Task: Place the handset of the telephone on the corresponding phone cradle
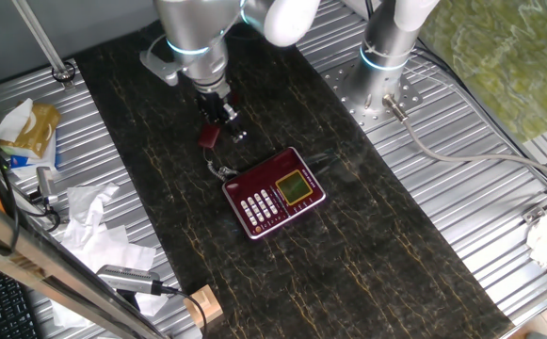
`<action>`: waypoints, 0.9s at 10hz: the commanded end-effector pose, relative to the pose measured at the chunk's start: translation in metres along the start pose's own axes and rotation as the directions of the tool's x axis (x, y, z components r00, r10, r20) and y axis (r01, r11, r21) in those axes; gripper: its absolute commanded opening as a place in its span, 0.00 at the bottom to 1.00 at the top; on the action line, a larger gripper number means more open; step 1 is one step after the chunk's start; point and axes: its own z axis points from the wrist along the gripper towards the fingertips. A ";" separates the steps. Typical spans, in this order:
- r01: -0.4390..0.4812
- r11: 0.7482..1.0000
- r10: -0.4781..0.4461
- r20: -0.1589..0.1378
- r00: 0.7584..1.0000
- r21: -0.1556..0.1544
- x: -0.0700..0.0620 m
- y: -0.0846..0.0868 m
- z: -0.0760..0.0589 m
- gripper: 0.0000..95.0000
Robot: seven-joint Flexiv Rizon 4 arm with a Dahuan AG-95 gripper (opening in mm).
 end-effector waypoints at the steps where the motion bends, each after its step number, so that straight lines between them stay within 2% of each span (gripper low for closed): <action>1: -0.007 1.000 0.007 0.015 1.000 0.006 0.011 0.003 0.005 0.80; 4: -0.010 1.000 0.010 0.019 1.000 0.008 0.017 0.005 0.008 0.80; 5: -0.023 1.000 0.023 0.026 0.999 -0.001 0.017 0.005 0.008 0.80; 6: -0.044 0.999 0.045 0.039 0.998 -0.032 0.017 0.005 0.008 0.80; 7: -0.048 0.998 0.050 0.044 0.998 -0.046 0.017 0.006 0.010 0.80; 9: -0.062 0.997 0.064 0.047 0.997 -0.050 0.015 0.016 0.011 0.80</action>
